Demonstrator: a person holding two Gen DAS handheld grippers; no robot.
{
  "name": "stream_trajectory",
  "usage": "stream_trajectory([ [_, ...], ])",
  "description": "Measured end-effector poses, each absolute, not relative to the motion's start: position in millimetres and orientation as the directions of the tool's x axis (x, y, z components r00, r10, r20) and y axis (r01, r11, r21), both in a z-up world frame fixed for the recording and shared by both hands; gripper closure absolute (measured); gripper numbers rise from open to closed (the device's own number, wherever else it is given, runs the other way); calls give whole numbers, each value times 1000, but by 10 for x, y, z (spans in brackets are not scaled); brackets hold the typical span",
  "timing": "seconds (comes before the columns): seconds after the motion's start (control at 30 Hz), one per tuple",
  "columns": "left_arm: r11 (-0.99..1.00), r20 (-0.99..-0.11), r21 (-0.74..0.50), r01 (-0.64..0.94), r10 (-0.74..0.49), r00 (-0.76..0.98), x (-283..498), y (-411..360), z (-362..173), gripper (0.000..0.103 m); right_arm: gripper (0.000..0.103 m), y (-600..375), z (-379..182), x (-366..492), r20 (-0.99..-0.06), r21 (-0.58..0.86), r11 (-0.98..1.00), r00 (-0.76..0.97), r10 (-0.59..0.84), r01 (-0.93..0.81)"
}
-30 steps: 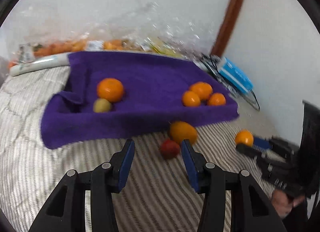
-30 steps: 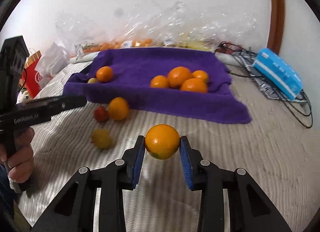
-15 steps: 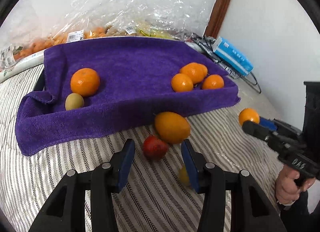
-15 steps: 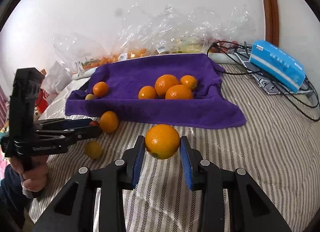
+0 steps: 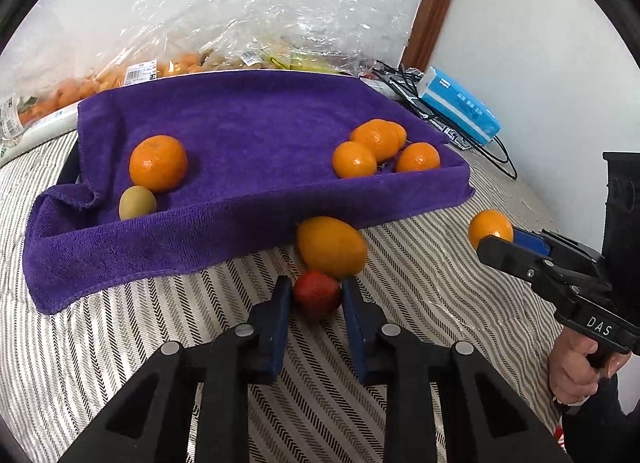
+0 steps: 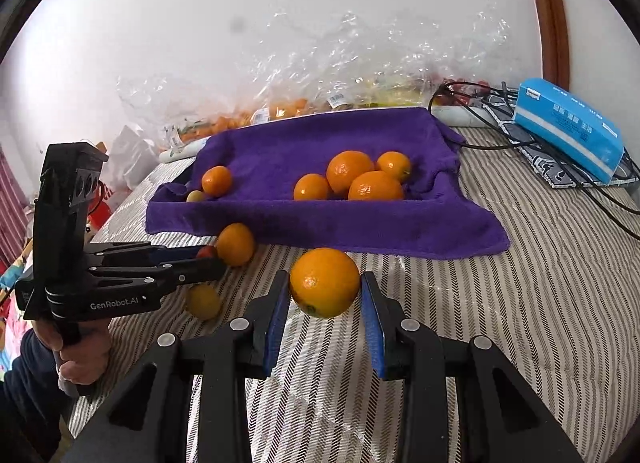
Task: Organize fruits
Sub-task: 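Grasp the red tomato with the left gripper while the right lifts its orange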
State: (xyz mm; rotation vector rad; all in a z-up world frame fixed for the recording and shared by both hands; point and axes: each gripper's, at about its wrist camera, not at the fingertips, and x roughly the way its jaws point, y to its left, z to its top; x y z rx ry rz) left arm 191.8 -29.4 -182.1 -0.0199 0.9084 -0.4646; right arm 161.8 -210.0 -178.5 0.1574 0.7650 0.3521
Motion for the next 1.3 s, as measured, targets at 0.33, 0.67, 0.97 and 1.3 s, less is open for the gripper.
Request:
stream_trajectory([
  [0.33, 900, -720, -249, 357, -418, 553, 1871, -187, -1773, 79, 68, -2093, -1789, 1621, -645, 277, 924, 661, 382, -264],
  [0.67, 897, -667, -294, 330, -439, 602, 1839, -72, -1669, 79, 68, -2103, -1800, 1631, -655, 279, 928, 658, 371, -245],
  [0.97, 907, -641, -304, 292, -421, 642, 1841, 45, -1589, 79, 68, -2088, -1718, 1648, -653, 259, 946, 686, 320, -195],
  [1.3, 909, -589, -329, 255, -408, 698, 1849, 246, -1255, 79, 68, -1767, -1151, 1876, -602, 155, 952, 739, 302, -263],
])
